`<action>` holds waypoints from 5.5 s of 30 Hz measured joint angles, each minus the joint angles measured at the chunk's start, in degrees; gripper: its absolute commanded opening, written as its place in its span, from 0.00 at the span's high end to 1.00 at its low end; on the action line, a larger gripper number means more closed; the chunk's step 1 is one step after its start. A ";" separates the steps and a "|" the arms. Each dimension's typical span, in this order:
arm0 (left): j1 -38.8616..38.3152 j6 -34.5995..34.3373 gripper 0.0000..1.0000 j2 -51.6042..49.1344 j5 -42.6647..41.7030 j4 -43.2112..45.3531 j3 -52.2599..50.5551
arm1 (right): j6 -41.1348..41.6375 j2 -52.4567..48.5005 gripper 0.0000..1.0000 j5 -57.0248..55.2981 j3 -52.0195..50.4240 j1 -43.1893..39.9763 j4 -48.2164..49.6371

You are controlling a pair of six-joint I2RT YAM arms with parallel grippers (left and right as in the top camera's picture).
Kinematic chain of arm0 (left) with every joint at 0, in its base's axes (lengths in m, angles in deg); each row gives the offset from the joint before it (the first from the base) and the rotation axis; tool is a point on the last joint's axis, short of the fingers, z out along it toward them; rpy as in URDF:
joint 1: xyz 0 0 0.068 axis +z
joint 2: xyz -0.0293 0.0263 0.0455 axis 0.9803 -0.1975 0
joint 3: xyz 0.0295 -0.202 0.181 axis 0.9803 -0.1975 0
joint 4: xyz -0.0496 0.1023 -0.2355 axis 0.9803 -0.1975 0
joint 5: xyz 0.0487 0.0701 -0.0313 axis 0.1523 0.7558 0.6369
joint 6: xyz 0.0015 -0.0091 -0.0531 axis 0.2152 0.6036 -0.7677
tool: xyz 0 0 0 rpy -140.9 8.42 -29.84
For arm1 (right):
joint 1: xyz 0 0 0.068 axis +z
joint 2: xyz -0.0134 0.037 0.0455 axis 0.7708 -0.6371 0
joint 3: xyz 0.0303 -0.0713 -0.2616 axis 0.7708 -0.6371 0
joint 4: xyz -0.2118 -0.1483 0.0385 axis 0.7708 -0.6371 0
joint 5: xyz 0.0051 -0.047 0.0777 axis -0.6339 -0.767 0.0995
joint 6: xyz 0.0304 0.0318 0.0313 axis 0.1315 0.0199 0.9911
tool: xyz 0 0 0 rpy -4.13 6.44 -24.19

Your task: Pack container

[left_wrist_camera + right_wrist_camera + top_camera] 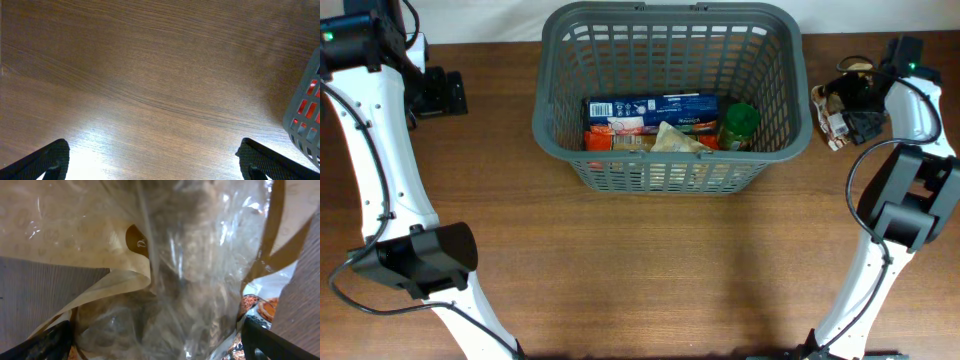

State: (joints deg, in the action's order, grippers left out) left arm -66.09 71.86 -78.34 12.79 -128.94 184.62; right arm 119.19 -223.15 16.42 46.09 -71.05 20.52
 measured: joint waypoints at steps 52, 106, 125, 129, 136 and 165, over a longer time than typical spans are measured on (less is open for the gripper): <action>0.00 0.00 0.01 0.00 0.00 0.00 0.00 | -26.40 42.86 0.92 -0.94 -0.35 34.64 -9.75; 0.00 0.00 0.01 0.00 0.00 -0.02 0.00 | -40.39 78.40 0.01 -14.32 22.97 22.69 -41.88; 0.00 0.00 0.01 0.00 0.00 0.00 -0.11 | -33.90 85.99 0.01 -14.36 -16.13 22.69 -27.41; 0.00 0.00 0.01 0.00 0.00 0.00 -0.11 | -36.79 83.41 0.01 -15.21 -16.44 22.69 -23.61; 0.00 0.00 0.01 0.00 0.00 0.00 -0.11 | -41.13 81.40 0.01 -15.41 -24.68 22.69 -7.96; 0.00 -0.22 0.01 0.00 -0.02 -0.02 -0.11 | -41.22 138.88 0.01 -6.25 -105.24 22.69 36.26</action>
State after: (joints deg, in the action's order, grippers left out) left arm -66.09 71.64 -78.34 12.77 -128.96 184.51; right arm 77.97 -84.27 10.17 -59.15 -48.36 56.78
